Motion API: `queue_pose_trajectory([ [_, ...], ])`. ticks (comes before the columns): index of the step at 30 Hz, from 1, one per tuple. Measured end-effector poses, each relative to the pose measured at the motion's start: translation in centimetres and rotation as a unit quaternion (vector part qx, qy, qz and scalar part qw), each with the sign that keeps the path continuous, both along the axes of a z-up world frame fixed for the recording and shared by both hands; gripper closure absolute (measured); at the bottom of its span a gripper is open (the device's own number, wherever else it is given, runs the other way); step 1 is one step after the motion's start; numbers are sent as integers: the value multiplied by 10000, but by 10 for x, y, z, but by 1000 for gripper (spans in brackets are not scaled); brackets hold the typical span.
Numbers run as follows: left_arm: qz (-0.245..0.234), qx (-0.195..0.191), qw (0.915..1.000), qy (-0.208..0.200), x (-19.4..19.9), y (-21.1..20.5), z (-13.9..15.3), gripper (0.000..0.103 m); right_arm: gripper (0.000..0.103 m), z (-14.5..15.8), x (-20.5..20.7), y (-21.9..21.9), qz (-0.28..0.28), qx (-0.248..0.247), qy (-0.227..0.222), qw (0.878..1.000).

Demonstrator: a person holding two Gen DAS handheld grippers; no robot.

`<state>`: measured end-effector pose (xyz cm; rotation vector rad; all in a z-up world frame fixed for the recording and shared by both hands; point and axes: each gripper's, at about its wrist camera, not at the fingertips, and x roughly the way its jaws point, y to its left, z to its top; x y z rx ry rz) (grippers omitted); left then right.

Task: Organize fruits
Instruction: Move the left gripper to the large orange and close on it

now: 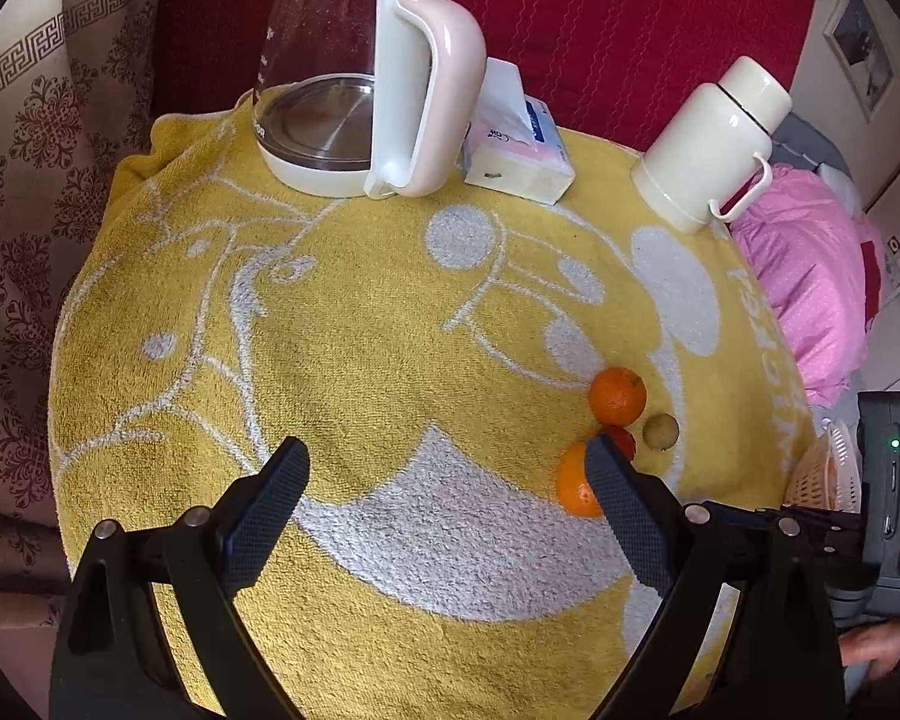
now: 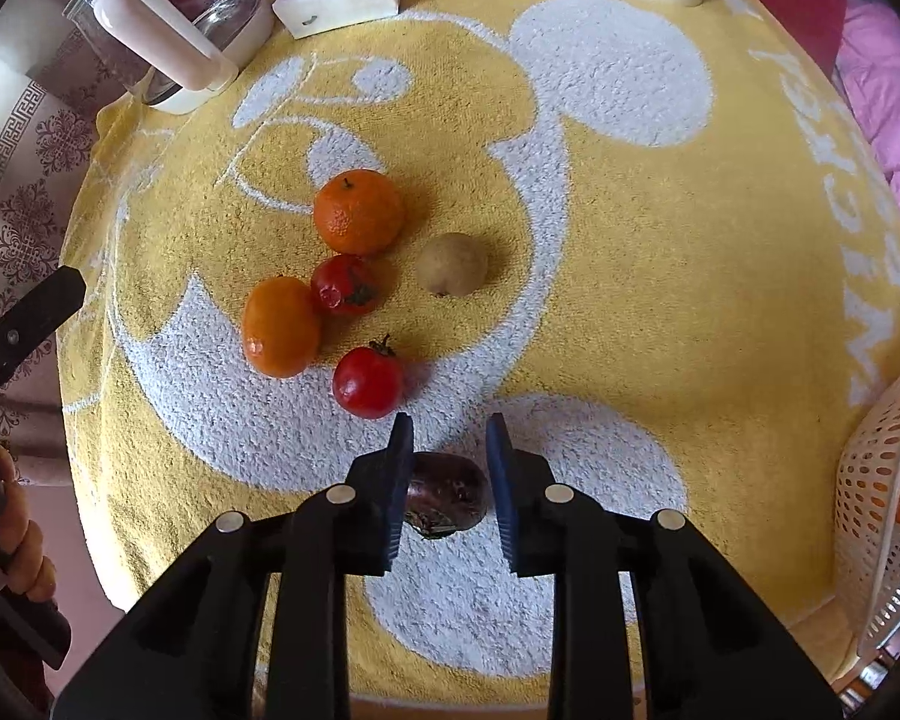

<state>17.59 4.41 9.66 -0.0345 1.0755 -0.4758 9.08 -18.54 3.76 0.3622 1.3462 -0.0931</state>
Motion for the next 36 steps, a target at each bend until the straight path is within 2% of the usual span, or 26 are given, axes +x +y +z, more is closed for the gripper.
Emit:
queue_pose_trajectory([
  [3,36,32,10000,53,-1,2,-3,11,60,-5,2,4,-29,43,-34,10000],
  [12,-141,145,9998,57,-11,-16,-3,11,59,-18,-6,12,36,229,12,9997],
  [16,-285,184,9994,33,-16,-30,-3,11,60,-24,-6,22,259,14,42,9997],
  [20,-465,226,9987,17,-23,-46,-6,11,60,-18,-12,23,371,-77,-29,9993],
  [26,-747,289,9968,18,-27,-75,-16,12,60,0,-32,6,212,-167,-206,9994],
  [28,-835,327,9959,81,-26,-84,-22,21,60,7,-39,-1,189,-204,-264,9993],
  [35,-910,407,9945,327,-20,-100,-42,35,60,24,-57,-23,23,-214,-401,9990],
  [36,-909,444,9942,373,-19,-101,-46,40,60,26,-58,-25,6,-211,-417,9989],
])
